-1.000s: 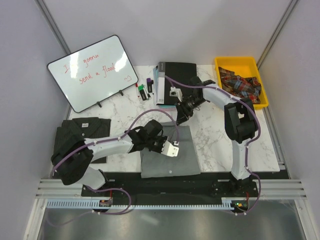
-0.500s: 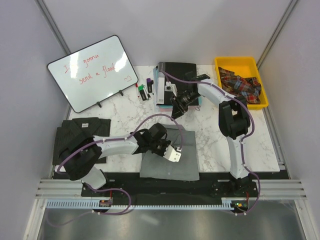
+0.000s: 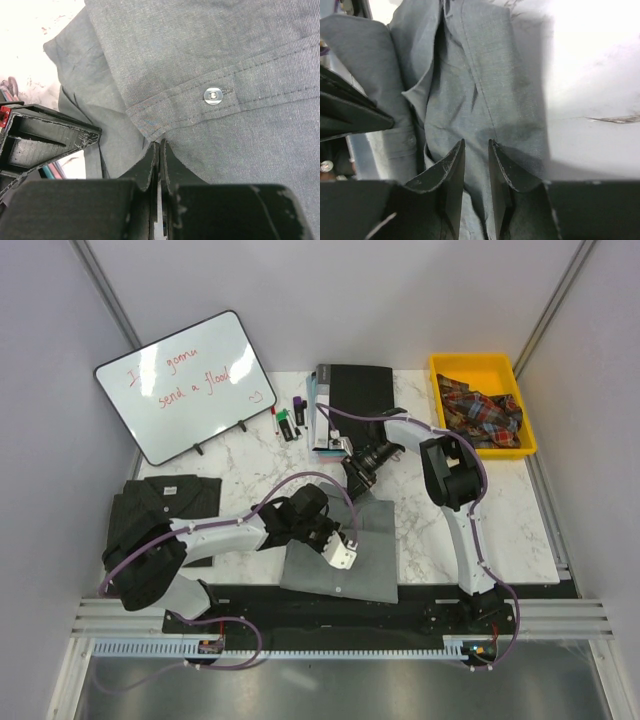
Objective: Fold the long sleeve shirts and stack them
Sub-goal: Fold the shirt
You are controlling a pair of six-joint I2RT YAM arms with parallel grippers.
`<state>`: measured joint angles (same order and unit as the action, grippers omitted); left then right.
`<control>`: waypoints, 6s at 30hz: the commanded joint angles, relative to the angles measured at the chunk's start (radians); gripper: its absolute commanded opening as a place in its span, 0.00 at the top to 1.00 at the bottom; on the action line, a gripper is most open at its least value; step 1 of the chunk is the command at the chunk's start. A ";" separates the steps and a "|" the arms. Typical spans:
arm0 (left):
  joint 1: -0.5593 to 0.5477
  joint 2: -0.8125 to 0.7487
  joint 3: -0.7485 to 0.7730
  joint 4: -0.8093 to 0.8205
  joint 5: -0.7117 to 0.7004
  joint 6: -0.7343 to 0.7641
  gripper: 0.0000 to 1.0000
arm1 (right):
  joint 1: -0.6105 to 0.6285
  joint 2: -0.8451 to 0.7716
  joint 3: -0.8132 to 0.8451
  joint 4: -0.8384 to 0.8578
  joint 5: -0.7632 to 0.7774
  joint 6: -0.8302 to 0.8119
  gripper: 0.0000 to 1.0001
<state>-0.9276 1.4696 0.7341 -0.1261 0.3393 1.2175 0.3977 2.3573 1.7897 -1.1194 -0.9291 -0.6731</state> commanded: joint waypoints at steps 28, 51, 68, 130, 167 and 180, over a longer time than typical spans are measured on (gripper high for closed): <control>-0.008 -0.034 0.066 -0.075 0.066 -0.004 0.98 | 0.004 0.102 0.076 -0.085 -0.004 -0.143 0.68; 0.190 0.162 0.288 -0.018 0.044 0.094 0.98 | 0.004 0.106 0.053 -0.117 -0.011 -0.189 0.70; 0.211 0.144 0.194 0.057 -0.006 0.114 0.98 | 0.006 0.056 0.204 -0.155 -0.001 -0.137 0.65; 0.273 -0.066 0.450 -0.418 0.010 -0.238 0.36 | -0.163 -0.278 0.241 -0.117 0.133 0.174 0.33; 0.418 0.091 0.582 -0.491 0.475 -1.164 0.32 | -0.069 -0.579 -0.314 0.346 -0.017 0.601 0.39; 0.431 0.158 0.194 -0.155 0.632 -1.637 0.32 | -0.008 -0.517 -0.647 0.480 -0.117 0.764 0.41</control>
<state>-0.5095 1.5978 1.0077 -0.4042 0.8822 -0.2325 0.3882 1.8210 1.2167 -0.6701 -0.9825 0.0494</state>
